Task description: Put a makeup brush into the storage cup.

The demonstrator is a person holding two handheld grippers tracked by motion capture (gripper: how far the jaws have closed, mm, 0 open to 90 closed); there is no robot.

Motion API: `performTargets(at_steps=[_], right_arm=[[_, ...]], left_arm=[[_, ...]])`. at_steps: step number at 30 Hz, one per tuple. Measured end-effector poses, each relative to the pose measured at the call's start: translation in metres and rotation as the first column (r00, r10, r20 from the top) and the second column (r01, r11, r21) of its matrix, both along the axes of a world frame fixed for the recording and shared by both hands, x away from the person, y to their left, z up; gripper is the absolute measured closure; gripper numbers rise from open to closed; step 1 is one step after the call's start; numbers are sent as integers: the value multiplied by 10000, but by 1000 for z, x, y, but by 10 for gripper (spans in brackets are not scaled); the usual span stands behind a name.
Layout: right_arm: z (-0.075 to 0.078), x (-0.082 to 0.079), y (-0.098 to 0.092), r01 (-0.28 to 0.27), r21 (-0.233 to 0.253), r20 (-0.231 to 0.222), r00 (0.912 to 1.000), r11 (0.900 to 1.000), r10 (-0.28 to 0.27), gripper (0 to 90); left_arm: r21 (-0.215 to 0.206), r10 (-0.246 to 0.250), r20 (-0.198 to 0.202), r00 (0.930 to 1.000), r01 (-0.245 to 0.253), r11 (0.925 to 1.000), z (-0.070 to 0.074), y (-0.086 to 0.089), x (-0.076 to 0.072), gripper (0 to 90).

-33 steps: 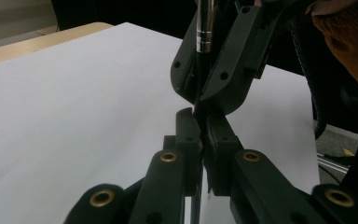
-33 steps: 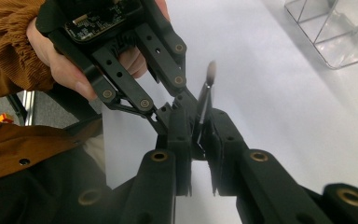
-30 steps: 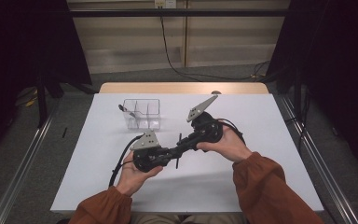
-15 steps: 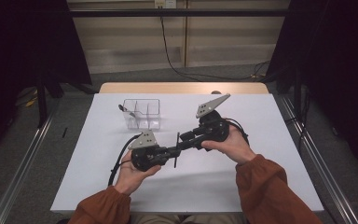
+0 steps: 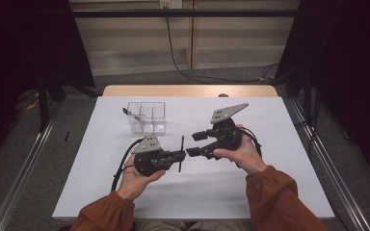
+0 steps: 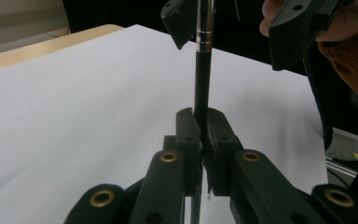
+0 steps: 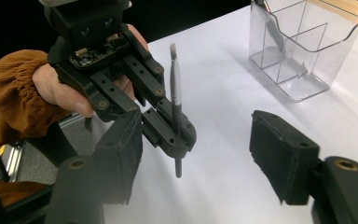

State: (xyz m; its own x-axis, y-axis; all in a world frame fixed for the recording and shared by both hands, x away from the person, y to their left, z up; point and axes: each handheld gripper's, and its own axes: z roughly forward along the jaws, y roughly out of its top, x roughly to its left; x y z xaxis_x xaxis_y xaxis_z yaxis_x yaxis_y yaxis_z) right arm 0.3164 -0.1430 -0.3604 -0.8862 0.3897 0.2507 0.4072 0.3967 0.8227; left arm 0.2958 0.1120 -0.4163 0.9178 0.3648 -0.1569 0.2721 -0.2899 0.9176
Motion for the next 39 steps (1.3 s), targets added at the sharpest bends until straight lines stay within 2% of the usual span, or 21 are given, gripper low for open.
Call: performTargets(at_steps=[3,5,8,11,12,14,17,20,23,25,28,31,34,36,39], right_arm=[[-4,-2,-2,220,37,2,9998,9998,-220,250],[-6,-3,-4,433,37,-5,9991,9991,-433,167],[-8,-6,-6,621,130,144,9980,9980,-623,145],[-11,-7,-9,1000,214,231,9947,9948,-1005,64],[-12,-8,-10,1103,252,245,9935,9936,-1110,67],[-14,-8,-13,1115,332,229,9934,9932,-1123,17],[-18,-9,-16,1241,567,542,9904,9906,-1272,4],[-21,-12,-19,1539,677,584,9857,9858,-1579,4],[-23,-16,-23,1459,665,769,9856,9871,-1508,3],[-24,-19,-25,1573,680,990,9816,9852,-1635,3],[-27,-25,-30,2221,514,1343,9646,9737,-2271,7],[-30,-29,-35,2615,613,1446,9526,9632,-2678,11],[-34,-35,-38,2880,500,1647,9420,9563,-2923,18],[-35,-39,-40,2927,316,1691,9408,9557,-2937,16],[-38,-45,-45,3163,244,1759,9325,9484,-3155,17]], left_arm=[[12,39,6,10000,-39,10000,0,1,0,857],[81,68,28,10000,-69,9999,0,2,1,857],[43,76,44,10000,-77,10000,1,3,1,857],[21,94,47,9999,-94,10000,1,3,0,858],[13,106,70,9999,-106,9999,1,4,0,857],[35,185,83,9998,-185,9998,2,4,0,857],[43,217,99,9997,-217,9998,3,7,1,857],[47,263,96,9996,-264,9996,4,10,-1,857],[4,288,115,9995,-288,9996,5,13,-1,858],[3,352,112,9993,-352,9994,6,15,-1,857],[-31,433,138,9990,-433,9991,7,18,-1,857],[-41,499,107,9987,-498,9987,8,20,-1,857],[-123,505,57,9987,-505,9987,9,21,-2,858],[-67,562,139,9983,-561,9984,11,22,-3,858],[-60,615,195,9979,-614,9981,13,26,-3,858]])
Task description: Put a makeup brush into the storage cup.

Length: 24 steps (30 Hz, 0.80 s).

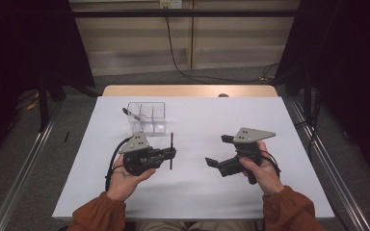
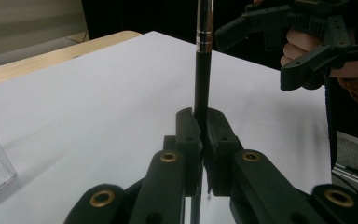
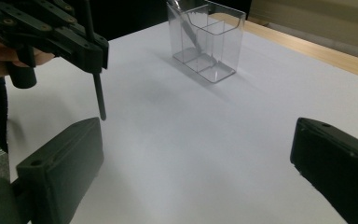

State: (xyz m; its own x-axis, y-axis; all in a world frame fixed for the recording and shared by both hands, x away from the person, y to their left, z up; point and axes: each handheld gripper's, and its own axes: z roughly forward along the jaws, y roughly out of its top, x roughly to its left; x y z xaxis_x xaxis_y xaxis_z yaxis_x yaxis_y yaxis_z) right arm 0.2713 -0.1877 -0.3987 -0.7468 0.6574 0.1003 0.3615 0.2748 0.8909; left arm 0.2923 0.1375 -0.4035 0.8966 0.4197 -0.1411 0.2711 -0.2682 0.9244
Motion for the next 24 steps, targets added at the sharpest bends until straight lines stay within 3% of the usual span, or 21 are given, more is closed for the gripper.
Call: performTargets(at_steps=[12,16,24], right_arm=[[-11,-14,-14,547,420,262,9981,9976,-558,24],[-15,-16,-23,1040,183,323,9940,9944,-1046,30],[-23,-23,-46,1851,628,566,9804,9807,-1886,38]], left_arm=[[171,372,36,9993,-372,9992,0,19,2,858],[42,507,38,9987,-507,9987,3,26,3,858],[-59,884,146,9960,-883,9961,8,41,8,858]])
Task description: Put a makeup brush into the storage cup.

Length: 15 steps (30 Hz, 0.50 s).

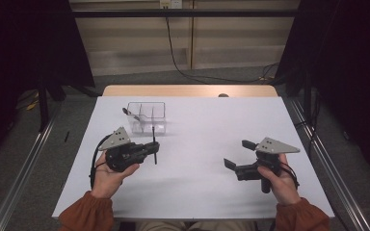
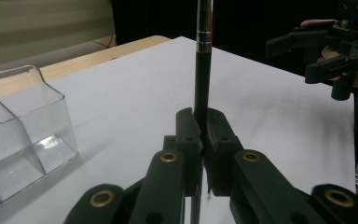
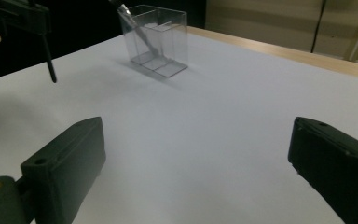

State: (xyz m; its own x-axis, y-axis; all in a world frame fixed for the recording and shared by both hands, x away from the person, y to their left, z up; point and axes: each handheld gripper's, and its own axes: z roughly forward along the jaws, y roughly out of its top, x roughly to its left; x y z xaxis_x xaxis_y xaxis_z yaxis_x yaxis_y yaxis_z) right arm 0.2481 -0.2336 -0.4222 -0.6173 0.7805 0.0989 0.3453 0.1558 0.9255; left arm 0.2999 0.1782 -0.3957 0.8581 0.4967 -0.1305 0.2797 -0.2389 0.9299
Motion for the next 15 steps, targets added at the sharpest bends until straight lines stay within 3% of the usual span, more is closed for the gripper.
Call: performTargets(at_steps=[2,8,15], right_arm=[[-1,-2,-5,103,180,42,9999,9998,-104,37],[-6,-8,-18,686,-4,337,9971,9976,-686,22],[-14,-17,-30,1205,194,326,9921,9925,-1211,27]], left_arm=[[131,46,72,10000,-47,9999,1,3,1,858],[69,227,101,9997,-228,9997,3,9,4,858],[-6,317,56,9995,-316,9995,3,14,7,857]])
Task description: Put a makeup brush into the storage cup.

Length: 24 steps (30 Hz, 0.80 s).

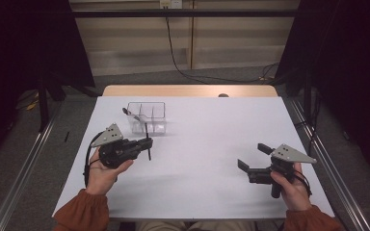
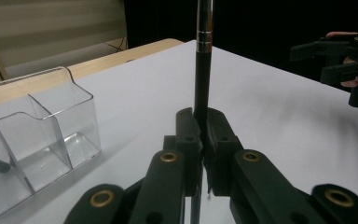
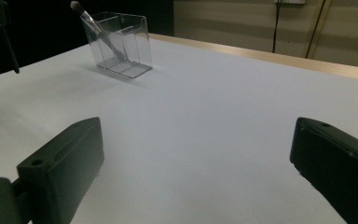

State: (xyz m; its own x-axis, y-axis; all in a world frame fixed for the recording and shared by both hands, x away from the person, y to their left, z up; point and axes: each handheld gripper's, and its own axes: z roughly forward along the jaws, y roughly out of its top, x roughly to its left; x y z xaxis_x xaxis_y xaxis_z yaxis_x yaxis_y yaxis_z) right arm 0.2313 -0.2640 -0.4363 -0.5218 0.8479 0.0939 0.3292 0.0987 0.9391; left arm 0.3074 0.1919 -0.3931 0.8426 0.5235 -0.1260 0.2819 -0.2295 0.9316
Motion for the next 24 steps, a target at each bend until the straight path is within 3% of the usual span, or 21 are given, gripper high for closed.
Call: performTargets(at_steps=[9,11,16,24], right_arm=[[-10,-10,-15,476,110,190,9987,9988,-478,27],[-12,-12,-18,721,-1,312,9969,9974,-721,26],[-13,-14,-24,1258,282,513,9906,9917,-1271,0],[-14,-17,-22,1154,313,465,9921,9928,-1167,0]], left_arm=[[90,182,24,9998,-182,9998,2,7,1,858],[51,289,45,9996,-289,9996,3,9,2,857],[-75,489,64,9988,-489,9988,6,15,8,858],[-361,842,201,9963,-834,9959,14,14,18,858]])
